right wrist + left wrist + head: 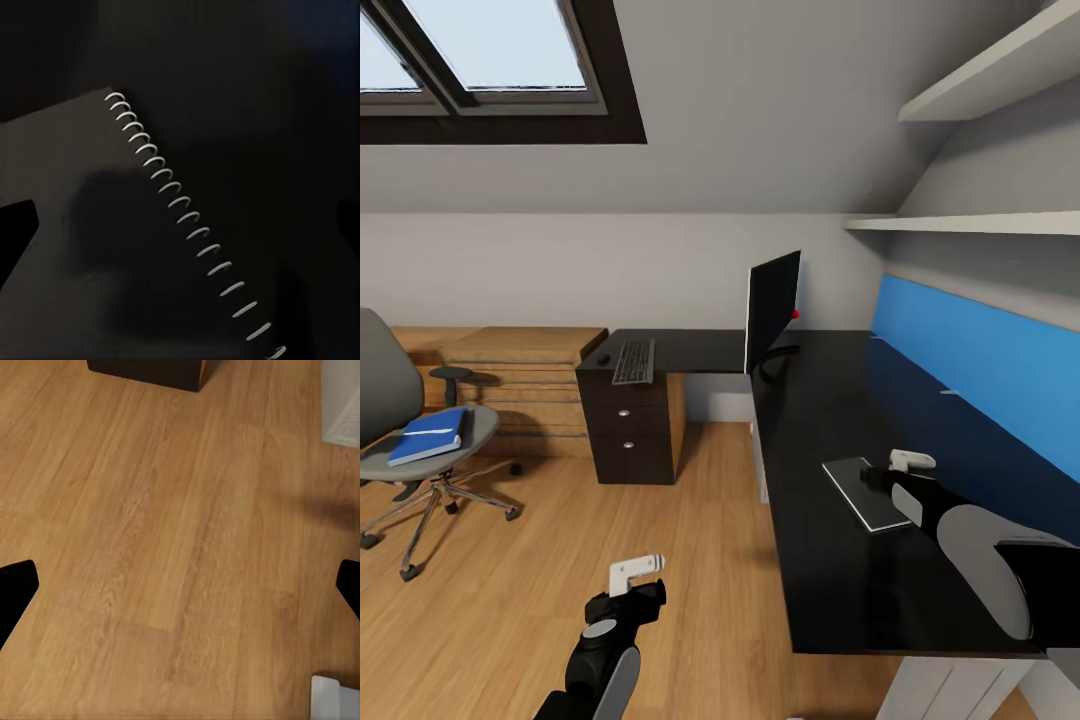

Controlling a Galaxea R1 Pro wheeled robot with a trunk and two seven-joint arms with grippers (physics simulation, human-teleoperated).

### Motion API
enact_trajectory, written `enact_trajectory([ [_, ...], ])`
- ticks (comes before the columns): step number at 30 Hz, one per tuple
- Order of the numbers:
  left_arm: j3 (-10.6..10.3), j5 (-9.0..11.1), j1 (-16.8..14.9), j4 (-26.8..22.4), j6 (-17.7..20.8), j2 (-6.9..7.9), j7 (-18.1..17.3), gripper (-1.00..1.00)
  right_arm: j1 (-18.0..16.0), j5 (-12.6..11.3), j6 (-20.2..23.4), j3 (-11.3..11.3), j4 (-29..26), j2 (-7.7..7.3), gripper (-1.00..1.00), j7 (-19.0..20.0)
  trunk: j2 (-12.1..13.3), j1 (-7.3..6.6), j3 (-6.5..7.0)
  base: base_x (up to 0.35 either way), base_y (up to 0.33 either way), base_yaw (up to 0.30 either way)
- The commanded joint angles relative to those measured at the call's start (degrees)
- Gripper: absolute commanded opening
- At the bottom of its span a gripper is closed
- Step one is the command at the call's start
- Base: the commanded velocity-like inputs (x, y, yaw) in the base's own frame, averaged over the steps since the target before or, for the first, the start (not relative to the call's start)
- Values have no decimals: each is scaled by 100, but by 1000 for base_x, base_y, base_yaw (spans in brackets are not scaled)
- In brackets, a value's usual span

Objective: In the bedroom, organize the workspace by keeping the computer under the desk, ensuring the monitor is on the desk, placing the keyboard on the desk next to the monitor, placing the mouse on the desk next to the keyboard, moving the folder from the swivel chair onto the desk next to the mouse, stacking the notebook on top of the folder with the pen on top of the notebook, and positioning the swivel chair next to the desk.

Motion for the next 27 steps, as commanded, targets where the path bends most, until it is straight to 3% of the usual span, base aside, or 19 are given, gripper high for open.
enact_trajectory([
  [1, -9, 60, -5, 3, 7, 2, 57, 100, -4, -45, -17, 32, -4, 1, 100, -15, -3, 0, -6, 5, 0, 0],
  [16, -53, 50, -5, 364, -11, -21, 62, 100, 27, -41, -386, 32, -4, -5, 100, -29, -3, 0, -6, 127, 0, 0],
  [27, -61, 43, -5, 397, -13, -25, 56, 100, 41, -25, -393, 40, -4, 2, 100, -14, -3, 0, -6, 278, 0, 0],
])
